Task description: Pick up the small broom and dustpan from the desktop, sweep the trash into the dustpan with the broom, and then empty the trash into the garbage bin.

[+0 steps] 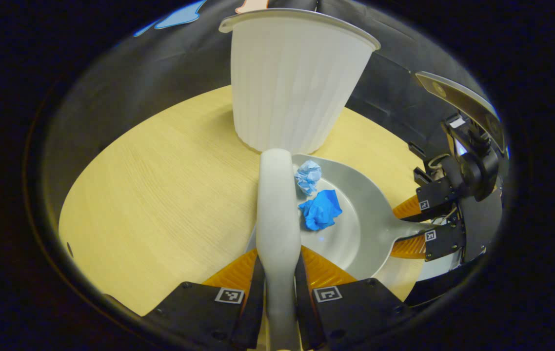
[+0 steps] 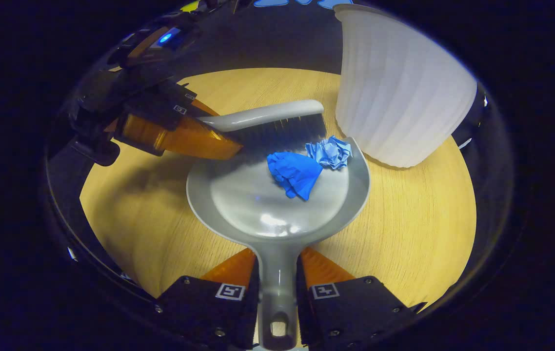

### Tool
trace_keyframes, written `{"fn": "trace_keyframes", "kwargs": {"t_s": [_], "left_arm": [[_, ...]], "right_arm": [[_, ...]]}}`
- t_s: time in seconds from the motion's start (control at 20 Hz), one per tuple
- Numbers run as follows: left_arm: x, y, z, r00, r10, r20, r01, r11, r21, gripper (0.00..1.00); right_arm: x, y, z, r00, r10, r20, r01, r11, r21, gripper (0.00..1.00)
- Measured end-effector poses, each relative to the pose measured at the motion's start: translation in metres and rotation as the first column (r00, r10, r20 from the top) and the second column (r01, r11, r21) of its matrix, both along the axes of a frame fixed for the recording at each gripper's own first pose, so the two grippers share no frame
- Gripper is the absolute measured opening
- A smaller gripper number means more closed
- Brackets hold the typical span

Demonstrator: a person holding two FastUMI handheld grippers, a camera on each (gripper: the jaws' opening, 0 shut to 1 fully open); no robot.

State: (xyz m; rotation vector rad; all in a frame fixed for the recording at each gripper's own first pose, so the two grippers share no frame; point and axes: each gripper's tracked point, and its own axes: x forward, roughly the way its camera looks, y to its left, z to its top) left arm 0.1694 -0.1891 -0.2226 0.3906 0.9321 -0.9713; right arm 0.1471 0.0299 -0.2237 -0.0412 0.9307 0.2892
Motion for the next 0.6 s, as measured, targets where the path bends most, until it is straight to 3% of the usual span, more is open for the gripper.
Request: {"fn": "trace_keyframes", "kwargs": {"t_s": [0.1,0.6], "left_arm": [[0.001,0.010,0.007,0.999,0.040,0.021,-0.040,0.999,-0.010,0.37],[0.031,0.088,0.036,0.954,0.276,0.118,-0.269,0.960,-0.075,0.39]], "right_arm": [[0.004,-0.002,-0.006,1.000,-0.026,0.005,0.026,1.000,0.010,0.31],[0.007,-0.009,0.004,0.999,-0.025,0.043,0.025,1.000,-0.010,0.31]]}}
